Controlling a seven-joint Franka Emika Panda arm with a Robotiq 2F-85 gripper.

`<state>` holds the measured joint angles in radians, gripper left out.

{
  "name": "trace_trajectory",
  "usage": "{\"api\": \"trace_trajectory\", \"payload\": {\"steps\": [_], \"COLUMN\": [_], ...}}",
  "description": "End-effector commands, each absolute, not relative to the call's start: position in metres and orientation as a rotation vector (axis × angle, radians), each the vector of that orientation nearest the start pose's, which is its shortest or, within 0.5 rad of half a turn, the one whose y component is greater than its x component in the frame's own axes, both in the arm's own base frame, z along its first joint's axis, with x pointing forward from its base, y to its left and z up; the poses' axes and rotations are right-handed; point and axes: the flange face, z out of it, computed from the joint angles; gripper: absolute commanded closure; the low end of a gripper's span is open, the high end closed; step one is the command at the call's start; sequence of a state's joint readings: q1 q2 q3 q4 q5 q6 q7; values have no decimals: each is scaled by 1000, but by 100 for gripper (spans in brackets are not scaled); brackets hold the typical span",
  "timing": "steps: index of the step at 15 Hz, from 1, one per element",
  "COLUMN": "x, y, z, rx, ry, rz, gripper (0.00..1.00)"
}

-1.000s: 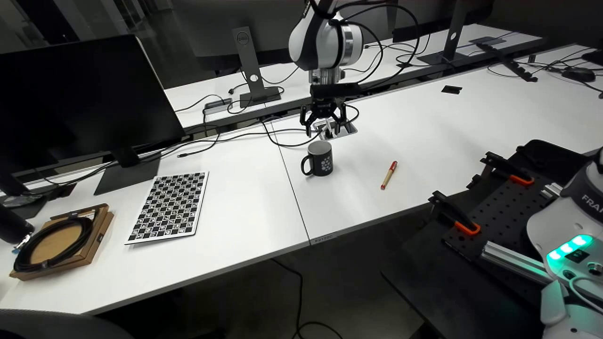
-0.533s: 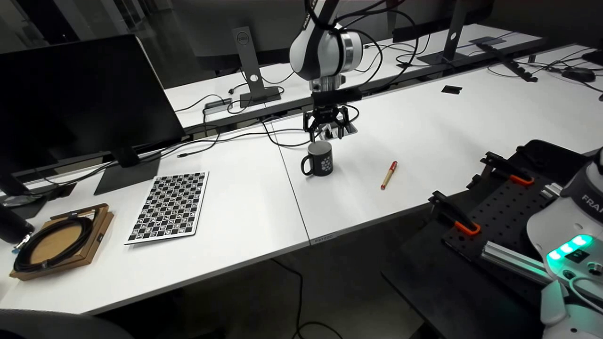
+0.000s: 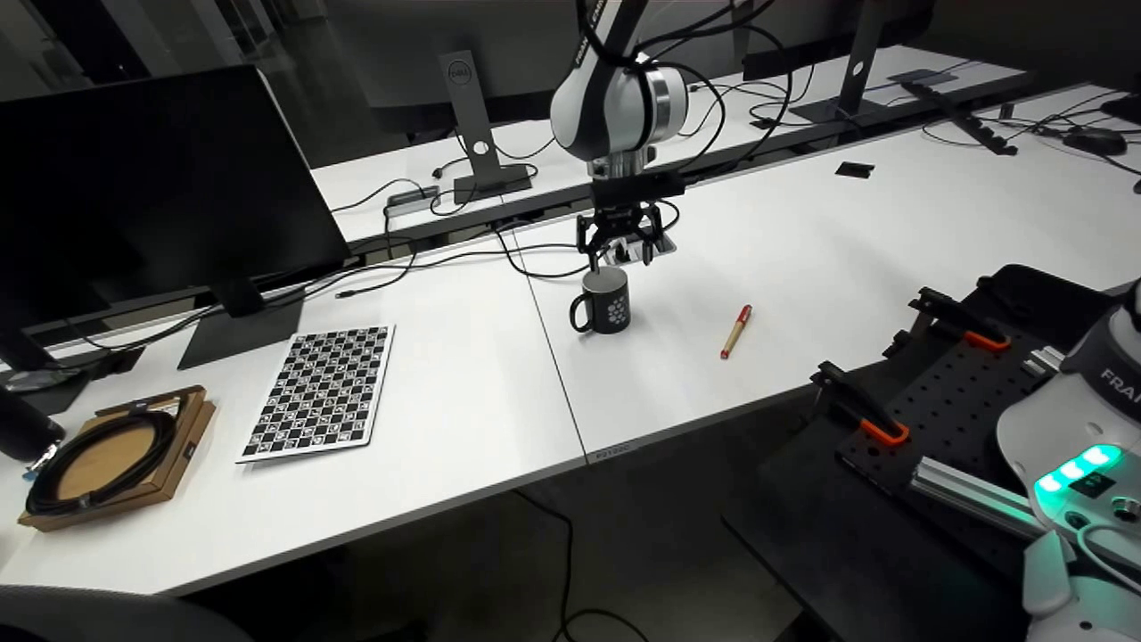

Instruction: Pick up the cup and put it on the right side of the table

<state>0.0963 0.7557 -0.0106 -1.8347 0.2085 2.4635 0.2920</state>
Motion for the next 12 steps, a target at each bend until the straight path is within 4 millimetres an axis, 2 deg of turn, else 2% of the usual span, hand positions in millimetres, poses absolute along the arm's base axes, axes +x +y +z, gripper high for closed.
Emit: {"api": "trace_trajectory", "payload": {"steps": [1,7,8,9,11,12], "x": [615,606,605,605,604,604], "y": [49,51,52,53,55,56], "z": [96,83,82,81,78,77], "rx": [-3014,-3004,-3003,-3001,-2999,-3000], "ry": [608,616,614,613,609,607], "rz": [209,244,248,251,258,262], "gripper": [0,0,6,26,32,39]}}
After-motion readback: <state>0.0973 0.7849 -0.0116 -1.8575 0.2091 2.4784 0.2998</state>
